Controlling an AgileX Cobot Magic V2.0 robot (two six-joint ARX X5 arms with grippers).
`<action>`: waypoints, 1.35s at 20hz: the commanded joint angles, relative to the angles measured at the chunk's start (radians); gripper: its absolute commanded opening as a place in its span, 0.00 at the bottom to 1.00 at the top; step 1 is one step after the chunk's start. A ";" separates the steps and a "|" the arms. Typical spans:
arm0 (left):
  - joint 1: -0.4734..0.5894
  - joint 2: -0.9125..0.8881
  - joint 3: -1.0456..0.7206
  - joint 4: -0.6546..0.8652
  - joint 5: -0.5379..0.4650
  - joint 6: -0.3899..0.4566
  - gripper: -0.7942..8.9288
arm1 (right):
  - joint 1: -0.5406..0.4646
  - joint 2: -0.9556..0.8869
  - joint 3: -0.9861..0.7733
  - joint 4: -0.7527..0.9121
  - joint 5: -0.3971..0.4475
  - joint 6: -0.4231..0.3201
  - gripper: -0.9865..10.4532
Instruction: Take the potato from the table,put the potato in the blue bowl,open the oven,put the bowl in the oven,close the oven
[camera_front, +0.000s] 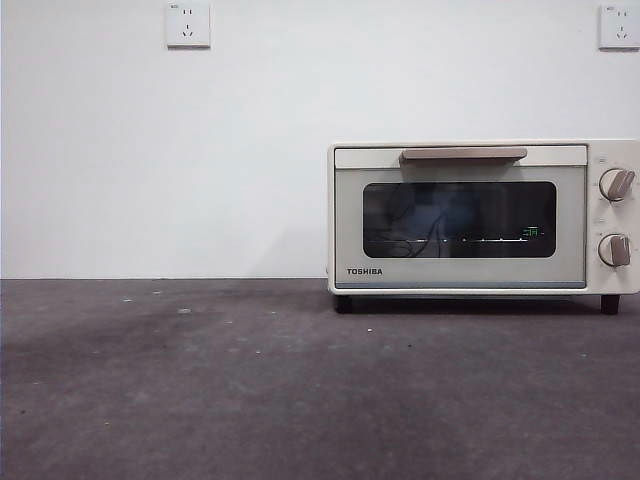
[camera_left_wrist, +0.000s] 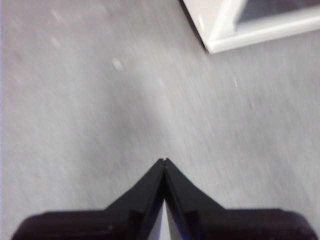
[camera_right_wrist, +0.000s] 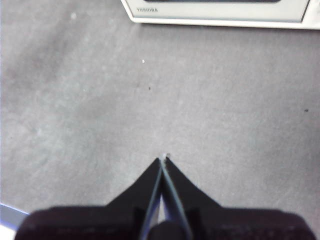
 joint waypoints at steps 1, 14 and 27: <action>0.083 -0.059 -0.031 0.096 -0.004 0.048 0.08 | 0.000 0.024 -0.008 0.006 0.001 -0.008 0.09; 0.341 -0.716 -1.035 0.828 -0.070 0.234 0.08 | 0.000 0.180 -0.008 0.008 0.001 -0.008 0.09; 0.410 -0.985 -1.267 0.875 -0.008 0.085 0.08 | 0.000 0.204 -0.008 0.014 0.027 -0.008 0.09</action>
